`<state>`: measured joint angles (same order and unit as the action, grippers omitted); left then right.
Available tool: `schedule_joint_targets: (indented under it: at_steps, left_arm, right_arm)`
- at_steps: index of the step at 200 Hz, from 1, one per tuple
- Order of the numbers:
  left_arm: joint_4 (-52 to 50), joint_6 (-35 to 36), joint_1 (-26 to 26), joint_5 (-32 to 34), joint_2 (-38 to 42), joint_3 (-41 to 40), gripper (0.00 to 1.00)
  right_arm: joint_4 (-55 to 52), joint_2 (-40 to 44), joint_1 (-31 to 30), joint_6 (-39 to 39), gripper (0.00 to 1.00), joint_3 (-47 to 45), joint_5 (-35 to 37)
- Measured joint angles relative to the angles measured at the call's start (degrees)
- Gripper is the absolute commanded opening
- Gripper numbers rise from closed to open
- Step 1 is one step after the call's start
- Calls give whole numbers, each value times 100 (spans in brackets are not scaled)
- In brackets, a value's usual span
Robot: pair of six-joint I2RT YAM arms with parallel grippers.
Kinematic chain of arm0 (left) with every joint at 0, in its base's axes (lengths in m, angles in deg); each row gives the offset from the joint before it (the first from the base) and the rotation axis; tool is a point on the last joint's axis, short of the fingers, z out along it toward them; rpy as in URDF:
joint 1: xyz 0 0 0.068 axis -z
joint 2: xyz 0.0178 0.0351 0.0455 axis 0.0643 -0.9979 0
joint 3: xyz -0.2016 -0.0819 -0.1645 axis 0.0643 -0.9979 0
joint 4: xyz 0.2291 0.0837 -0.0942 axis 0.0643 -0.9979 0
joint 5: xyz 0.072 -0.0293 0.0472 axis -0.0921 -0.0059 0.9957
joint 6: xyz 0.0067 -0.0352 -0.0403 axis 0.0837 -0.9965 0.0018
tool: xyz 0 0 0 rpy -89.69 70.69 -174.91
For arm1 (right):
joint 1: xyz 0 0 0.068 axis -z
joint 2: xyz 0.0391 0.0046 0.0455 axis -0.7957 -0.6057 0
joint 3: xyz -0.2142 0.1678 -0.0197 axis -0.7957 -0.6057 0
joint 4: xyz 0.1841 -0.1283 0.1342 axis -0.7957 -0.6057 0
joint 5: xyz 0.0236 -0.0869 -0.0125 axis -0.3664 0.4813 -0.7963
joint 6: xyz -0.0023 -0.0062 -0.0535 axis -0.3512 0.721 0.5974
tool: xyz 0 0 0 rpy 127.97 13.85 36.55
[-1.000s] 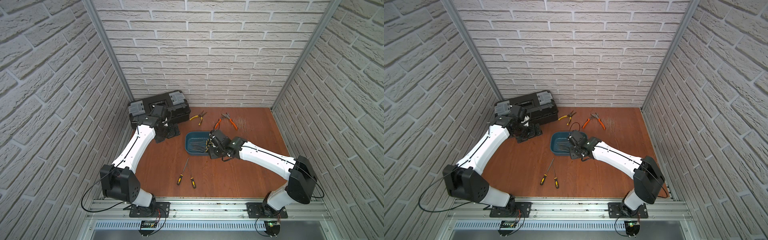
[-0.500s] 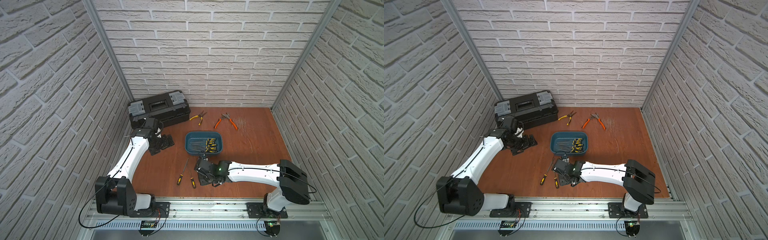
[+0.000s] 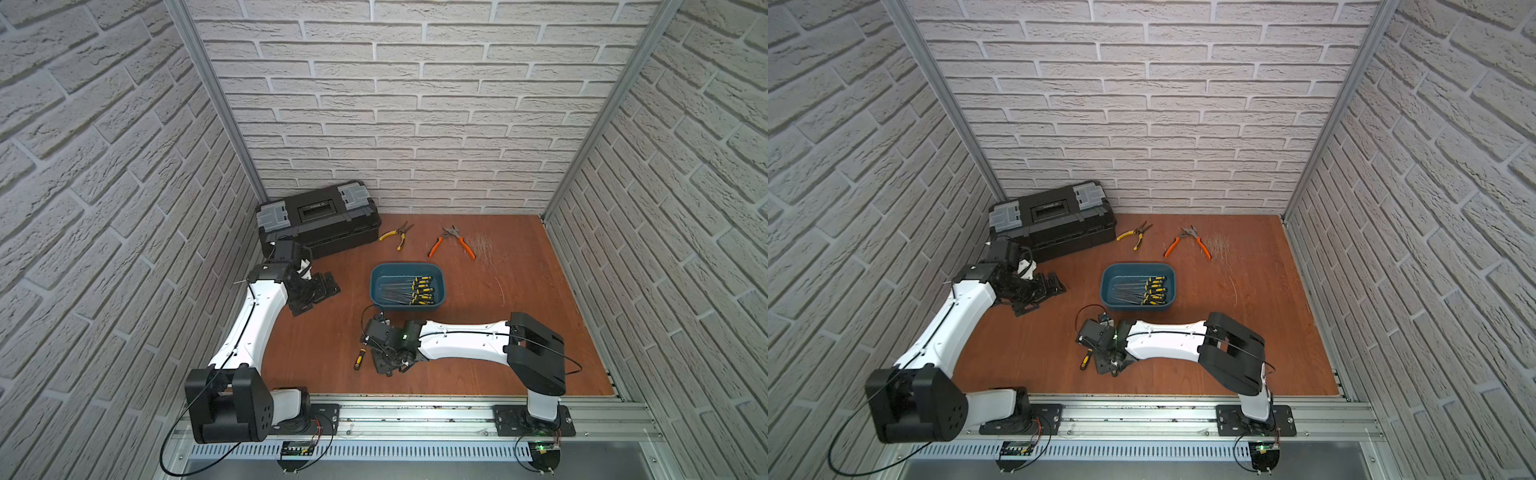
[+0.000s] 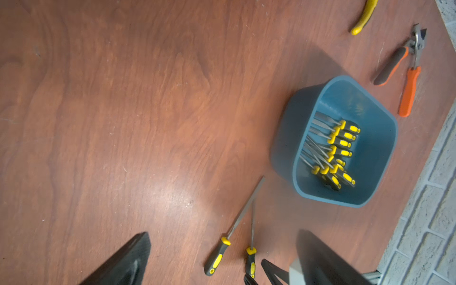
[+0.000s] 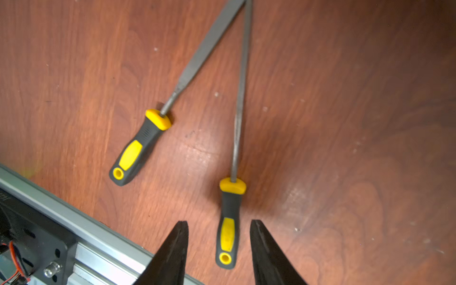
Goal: Put the file tool into the storage box
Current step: Pick up the file tool from the center of the board.
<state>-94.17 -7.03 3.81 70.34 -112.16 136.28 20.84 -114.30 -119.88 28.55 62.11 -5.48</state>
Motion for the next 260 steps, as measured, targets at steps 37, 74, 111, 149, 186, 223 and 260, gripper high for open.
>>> schedule_joint_targets:
  at_steps: [37, 74, 111, 149, 186, 223, 260]
  left_arm:
    - [31, 7, 0, -98, -74, 50, 98]
    - [13, 55, 0, -98, -83, 66, 98]
    - [-35, 61, 79, -57, -212, 299, 98]
    - [-83, 98, 382, 98, -389, 688, 98]
    - [-160, 103, 647, 302, -474, 994, 98]
    - [-245, 79, 881, 463, -544, 1331, 98]
    - [-267, -11, 1016, 531, -638, 1648, 98]
  right_arm:
    - [-332, -175, -4, 39, 45, 140, 42]
    - [-590, -527, -9, 138, 38, 409, -4]
    - [-654, -592, -9, 214, 26, 476, 13]
    - [-643, -522, -9, 385, 9, 358, 111]
    - [-796, -136, -7, 748, 5, -35, 223]
    - [-984, 527, 107, 1274, 3, -262, 306]
    - [-1349, 1237, 455, 2129, 2, -245, 393]
